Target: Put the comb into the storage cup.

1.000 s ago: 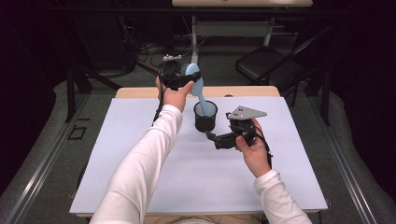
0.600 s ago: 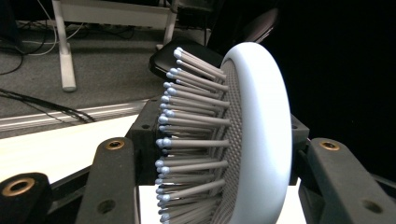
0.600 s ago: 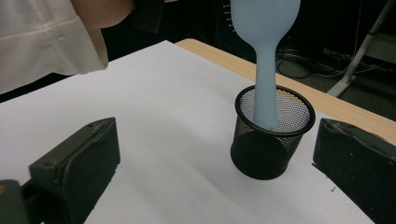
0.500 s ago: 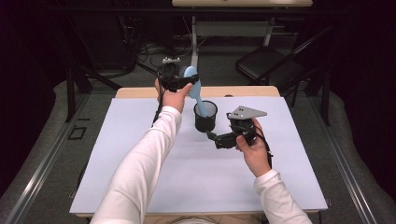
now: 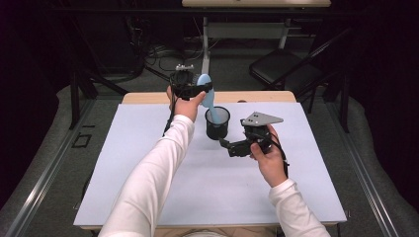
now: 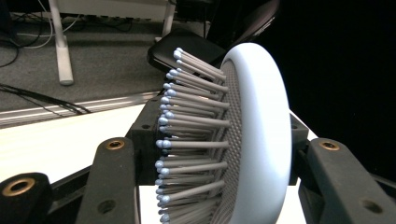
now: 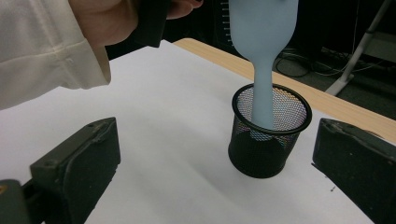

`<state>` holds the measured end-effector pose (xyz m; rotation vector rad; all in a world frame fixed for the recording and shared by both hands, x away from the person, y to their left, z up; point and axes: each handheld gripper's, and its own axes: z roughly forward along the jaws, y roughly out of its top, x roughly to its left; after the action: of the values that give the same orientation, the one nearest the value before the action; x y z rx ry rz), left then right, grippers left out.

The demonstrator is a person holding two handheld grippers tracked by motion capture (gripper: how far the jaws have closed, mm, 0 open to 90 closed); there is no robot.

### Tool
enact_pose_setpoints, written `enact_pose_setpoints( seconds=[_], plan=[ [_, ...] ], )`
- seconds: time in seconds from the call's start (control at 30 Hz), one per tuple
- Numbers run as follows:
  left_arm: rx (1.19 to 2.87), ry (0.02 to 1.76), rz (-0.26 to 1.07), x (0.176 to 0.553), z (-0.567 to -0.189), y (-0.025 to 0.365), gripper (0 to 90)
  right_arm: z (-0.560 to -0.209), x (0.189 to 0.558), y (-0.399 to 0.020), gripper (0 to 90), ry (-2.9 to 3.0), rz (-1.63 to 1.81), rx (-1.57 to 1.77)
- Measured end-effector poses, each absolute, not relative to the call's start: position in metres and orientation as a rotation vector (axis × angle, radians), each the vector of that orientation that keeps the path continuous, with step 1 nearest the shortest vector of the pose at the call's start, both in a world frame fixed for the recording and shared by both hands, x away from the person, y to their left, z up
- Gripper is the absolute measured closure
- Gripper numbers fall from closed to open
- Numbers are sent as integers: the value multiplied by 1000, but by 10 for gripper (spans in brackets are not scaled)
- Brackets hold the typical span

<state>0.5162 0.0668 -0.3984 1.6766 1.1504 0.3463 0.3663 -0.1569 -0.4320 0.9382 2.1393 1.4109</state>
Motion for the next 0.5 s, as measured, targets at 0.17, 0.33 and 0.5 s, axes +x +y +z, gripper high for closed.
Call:
enact_pose_setpoints(
  seconds=[0.17,0.33,0.5],
  plan=[
    [1700,1145,369,516,-401,64,490,-432,366,-158,6,2138,1413,940],
    [1709,1137,372,516,-403,62,490,-432,366,-157,6,2137,1415,941],
    [1724,1122,389,515,-404,58,490,-432,366,-157,7,2139,1415,938]
  ],
)
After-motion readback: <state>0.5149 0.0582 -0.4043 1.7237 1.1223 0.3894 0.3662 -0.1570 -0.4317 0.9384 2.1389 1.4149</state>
